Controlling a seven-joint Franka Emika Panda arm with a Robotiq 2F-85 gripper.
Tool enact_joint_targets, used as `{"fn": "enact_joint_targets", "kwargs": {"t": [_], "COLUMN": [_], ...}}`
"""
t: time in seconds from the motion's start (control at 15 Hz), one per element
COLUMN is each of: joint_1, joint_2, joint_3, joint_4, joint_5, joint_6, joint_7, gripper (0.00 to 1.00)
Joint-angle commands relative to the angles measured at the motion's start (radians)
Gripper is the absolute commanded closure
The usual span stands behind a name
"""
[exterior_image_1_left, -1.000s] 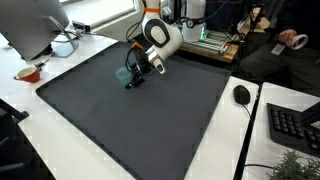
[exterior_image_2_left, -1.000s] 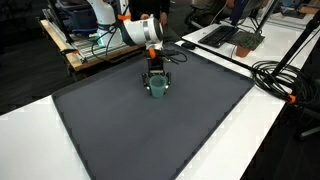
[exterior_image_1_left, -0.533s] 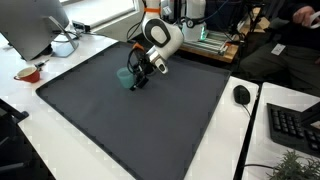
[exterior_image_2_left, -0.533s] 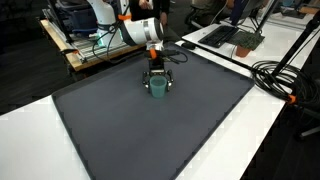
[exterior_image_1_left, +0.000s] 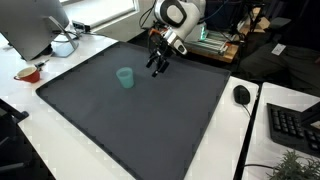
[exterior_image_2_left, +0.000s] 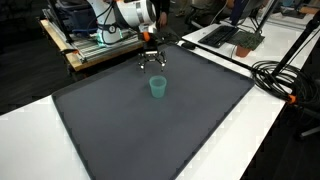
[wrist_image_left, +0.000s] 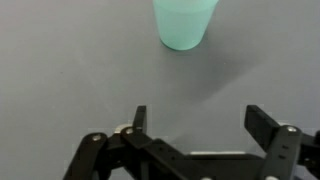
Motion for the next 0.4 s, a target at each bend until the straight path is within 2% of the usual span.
{"fn": "enact_joint_targets", "kwargs": {"t": [0.0,0.2,0.27,0.33], "joint_1": [0.021,0.050,0.051,0.052], "joint_2": [-0.251,-0.411,-0.386,-0.309], "joint_3": [0.056,0.086,0.076,0.067], "joint_4": [-0.203,-0.301,-0.203,-0.219], "joint_5": [-0.137,-0.227,-0.255,-0.192], "joint_6": [-0.070,-0.081,-0.028,-0.059], "joint_7": [0.156,0.271,0.239,0.217], "gripper": [0.00,0.00,0.00,0.00]}}
